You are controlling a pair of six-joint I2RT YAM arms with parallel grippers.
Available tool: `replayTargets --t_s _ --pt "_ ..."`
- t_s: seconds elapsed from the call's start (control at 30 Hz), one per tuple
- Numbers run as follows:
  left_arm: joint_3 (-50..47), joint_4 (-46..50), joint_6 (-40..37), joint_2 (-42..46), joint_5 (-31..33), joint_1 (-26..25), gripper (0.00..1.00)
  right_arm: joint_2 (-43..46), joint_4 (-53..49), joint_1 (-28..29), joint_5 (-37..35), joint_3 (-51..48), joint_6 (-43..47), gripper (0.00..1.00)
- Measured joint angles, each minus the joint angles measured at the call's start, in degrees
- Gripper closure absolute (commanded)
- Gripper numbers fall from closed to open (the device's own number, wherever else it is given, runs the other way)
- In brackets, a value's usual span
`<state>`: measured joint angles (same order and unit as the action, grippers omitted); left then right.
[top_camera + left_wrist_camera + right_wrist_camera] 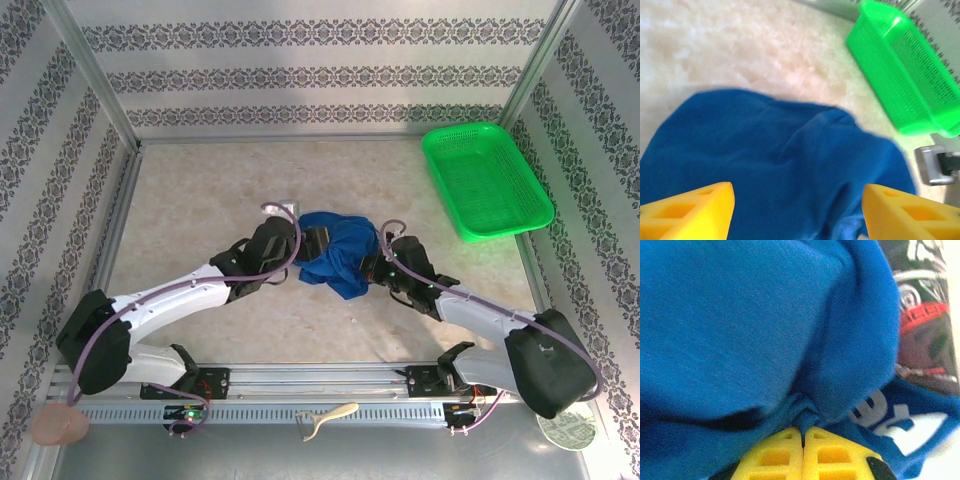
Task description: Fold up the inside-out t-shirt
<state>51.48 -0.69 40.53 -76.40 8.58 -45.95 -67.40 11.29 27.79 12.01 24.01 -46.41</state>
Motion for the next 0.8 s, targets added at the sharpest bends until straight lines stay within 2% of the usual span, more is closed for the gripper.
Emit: replayTargets --t_s 0.17,0.3,0.5,0.7,0.8 --pt "16.4 13.1 -1.8 -3.6 4.9 -4.8 0.30 6.1 -3.4 -3.4 4.4 2.9 0.1 1.00" --pt "23.1 18.9 -4.4 -8.6 5.9 -7.8 0.33 9.1 -6.5 -4.3 6.5 6.5 0.1 1.00" --pt "17.6 19.3 -8.5 -11.3 5.9 -8.3 0.38 9.4 -6.3 -4.4 7.0 6.6 0.3 1.00" --pt "7.1 10.8 -13.6 -11.6 1.8 -6.7 0.36 8.6 -5.5 -4.4 6.4 3.8 1.6 1.00" --pt "4.9 6.1 -15.9 -13.5 -1.3 -5.3 0.36 8.4 -5.5 -4.4 5.7 3.5 2.5 1.00"
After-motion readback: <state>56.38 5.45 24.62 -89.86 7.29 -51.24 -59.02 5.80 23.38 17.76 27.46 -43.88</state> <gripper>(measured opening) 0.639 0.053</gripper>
